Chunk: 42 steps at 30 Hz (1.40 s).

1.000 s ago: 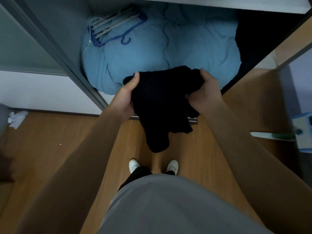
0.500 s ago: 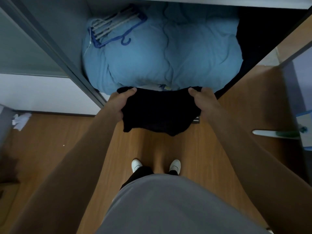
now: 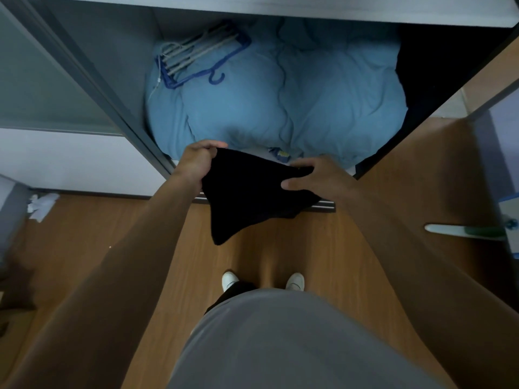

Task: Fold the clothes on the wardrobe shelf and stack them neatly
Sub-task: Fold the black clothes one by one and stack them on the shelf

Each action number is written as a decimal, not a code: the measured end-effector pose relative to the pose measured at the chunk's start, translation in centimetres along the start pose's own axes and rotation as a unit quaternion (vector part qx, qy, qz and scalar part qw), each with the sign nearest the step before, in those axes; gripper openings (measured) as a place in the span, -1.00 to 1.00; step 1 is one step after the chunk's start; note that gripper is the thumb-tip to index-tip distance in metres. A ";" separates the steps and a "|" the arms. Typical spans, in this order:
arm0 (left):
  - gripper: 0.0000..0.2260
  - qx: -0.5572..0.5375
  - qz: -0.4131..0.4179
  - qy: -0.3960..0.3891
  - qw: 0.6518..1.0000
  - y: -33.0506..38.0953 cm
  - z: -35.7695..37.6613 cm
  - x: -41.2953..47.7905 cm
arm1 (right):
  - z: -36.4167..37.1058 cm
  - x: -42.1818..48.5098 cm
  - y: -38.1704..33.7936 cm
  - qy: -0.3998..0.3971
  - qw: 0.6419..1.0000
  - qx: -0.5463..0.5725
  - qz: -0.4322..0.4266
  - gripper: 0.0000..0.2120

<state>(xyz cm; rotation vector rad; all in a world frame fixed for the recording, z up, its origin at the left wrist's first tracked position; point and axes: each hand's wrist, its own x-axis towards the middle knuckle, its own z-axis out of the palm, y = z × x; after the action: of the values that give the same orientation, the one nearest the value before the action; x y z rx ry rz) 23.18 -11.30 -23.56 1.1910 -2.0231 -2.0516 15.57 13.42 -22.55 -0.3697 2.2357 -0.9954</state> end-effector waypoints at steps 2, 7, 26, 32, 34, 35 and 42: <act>-0.71 0.014 0.001 0.016 1.000 0.4 -0.1 0.1 | 0.2 -0.1 -0.9 -0.007 0.994 -0.109 -0.029 -0.46; -0.52 0.080 0.001 -0.145 0.986 0.7 -1.7 0.5 | -0.3 0.2 -2.3 0.040 0.970 -0.234 -0.052 -0.79; -0.85 0.281 0.124 -0.009 0.952 0.6 -5.6 4.5 | 1.8 2.1 -6.9 0.085 0.939 -0.293 -0.161 -0.75; -0.69 0.042 0.044 -0.251 0.966 2.4 -7.9 4.2 | 1.7 1.2 -8.5 0.050 0.991 0.033 -0.118 -0.87; -0.57 0.128 0.083 -0.276 0.949 2.6 -8.8 4.4 | 1.4 1.2 -9.1 0.048 0.990 0.111 -0.074 -0.78; -0.53 0.191 0.107 -0.260 0.941 2.6 -9.0 4.6 | 1.4 1.3 -9.3 0.044 0.987 0.140 -0.059 -0.77; -0.76 0.192 0.199 -0.091 0.957 2.2 -8.6 5.4 | 2.6 1.0 -9.7 0.011 0.944 0.329 0.019 -0.59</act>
<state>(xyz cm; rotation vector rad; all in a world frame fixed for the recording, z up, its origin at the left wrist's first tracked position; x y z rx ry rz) 22.73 -21.66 -23.20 0.5579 -2.5722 -1.6776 16.53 4.98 -17.11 -0.0144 1.7773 -1.6430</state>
